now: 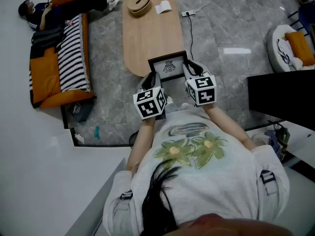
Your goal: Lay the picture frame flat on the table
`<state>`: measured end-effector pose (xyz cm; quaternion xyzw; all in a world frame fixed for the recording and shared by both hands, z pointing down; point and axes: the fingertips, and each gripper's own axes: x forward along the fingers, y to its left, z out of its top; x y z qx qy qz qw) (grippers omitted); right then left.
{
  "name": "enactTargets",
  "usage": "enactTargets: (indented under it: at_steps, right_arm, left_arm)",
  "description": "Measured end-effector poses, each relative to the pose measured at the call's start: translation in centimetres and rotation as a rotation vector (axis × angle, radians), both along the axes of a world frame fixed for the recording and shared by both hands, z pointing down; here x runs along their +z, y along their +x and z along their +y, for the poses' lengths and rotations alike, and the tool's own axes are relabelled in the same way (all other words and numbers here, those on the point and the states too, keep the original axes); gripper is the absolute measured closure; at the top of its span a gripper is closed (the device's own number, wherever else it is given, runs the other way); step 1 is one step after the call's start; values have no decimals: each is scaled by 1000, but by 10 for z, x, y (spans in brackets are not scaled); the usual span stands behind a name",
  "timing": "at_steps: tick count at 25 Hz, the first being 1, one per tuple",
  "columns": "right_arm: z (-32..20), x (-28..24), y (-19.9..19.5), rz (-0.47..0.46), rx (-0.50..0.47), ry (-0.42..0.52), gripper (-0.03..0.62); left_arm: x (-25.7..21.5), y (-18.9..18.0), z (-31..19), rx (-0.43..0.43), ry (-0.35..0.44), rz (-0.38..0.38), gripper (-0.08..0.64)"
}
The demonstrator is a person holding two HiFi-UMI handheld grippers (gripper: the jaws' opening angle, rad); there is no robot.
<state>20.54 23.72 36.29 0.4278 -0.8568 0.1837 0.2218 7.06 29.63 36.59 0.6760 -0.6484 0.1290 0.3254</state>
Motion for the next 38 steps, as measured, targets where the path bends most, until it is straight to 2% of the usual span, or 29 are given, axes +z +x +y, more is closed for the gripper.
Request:
enactTargets:
  at_steps: [14, 25, 38]
  right_arm:
    - [-11, 6, -31, 0, -22, 5, 506]
    - [-26, 15, -62, 15, 15, 11, 506]
    - [-45, 19, -82, 30, 5, 15, 506]
  left_arm:
    - [10, -29, -11, -4, -28, 10, 480]
    - [22, -63, -31, 55, -51, 25, 480]
    - [34, -83, -51, 66, -65, 66, 480]
